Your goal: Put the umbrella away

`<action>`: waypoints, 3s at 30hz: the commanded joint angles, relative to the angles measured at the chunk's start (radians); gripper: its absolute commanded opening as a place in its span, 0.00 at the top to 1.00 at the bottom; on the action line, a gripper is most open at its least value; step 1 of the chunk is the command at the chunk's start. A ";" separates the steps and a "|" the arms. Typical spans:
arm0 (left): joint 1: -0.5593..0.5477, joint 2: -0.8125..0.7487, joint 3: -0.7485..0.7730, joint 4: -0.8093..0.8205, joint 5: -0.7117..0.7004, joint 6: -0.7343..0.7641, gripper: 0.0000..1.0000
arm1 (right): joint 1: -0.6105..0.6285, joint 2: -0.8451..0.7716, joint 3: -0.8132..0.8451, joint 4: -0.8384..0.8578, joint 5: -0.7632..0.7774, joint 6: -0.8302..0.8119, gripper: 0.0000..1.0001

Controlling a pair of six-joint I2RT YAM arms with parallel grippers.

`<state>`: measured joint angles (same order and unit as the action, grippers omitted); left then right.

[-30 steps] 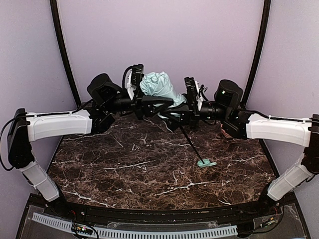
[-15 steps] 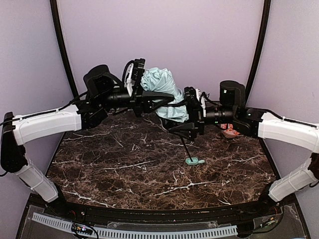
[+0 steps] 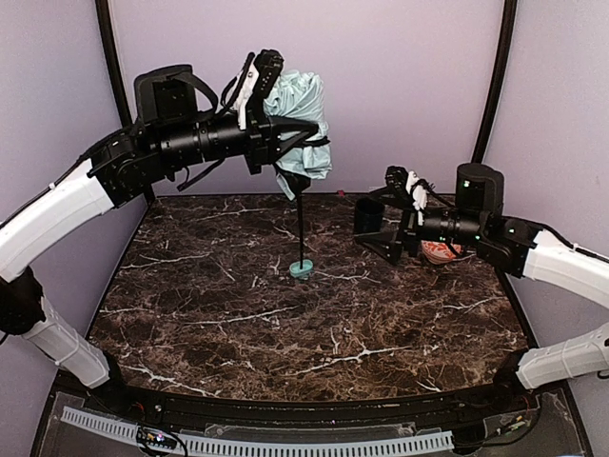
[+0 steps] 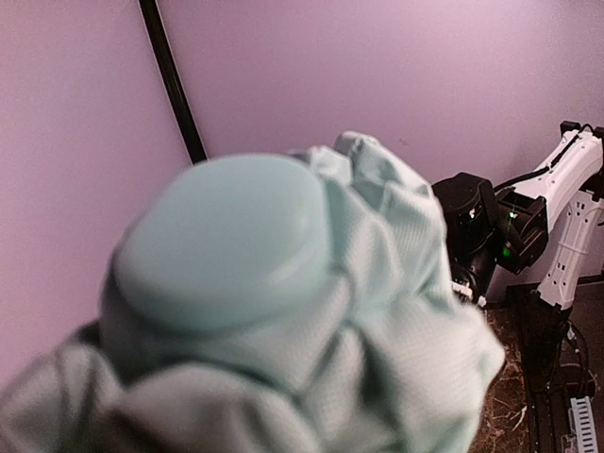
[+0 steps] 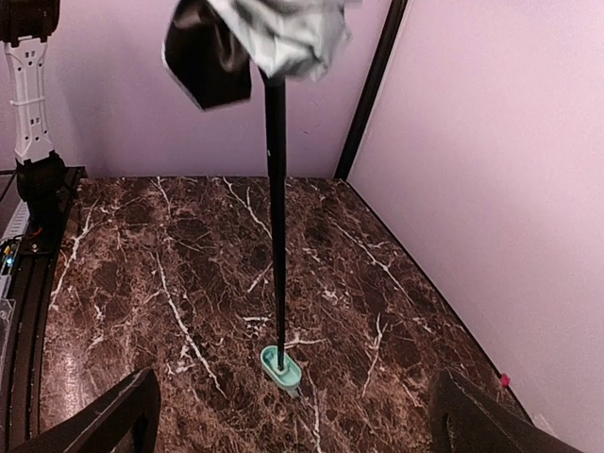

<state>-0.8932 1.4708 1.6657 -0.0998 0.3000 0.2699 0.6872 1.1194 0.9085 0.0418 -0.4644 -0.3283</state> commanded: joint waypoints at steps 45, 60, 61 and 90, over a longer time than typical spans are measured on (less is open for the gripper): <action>0.234 0.170 -0.744 0.766 0.225 -0.355 1.00 | -0.009 0.043 -0.043 0.015 0.015 0.120 0.01; 0.096 0.106 -0.664 0.585 0.506 -0.133 1.00 | 0.042 0.158 -0.013 0.280 -0.311 0.301 0.12; 0.094 0.110 -0.659 0.589 0.514 -0.138 1.00 | 0.052 0.176 -0.005 0.292 -0.314 0.307 0.15; 0.087 0.094 -0.679 0.554 0.416 -0.094 0.07 | 0.091 0.323 0.073 0.334 -0.346 0.409 0.99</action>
<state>-0.8021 1.6230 1.0000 0.4366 0.8349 0.1265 0.7898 1.4548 0.9497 0.3504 -0.7887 0.0380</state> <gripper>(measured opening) 0.485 0.134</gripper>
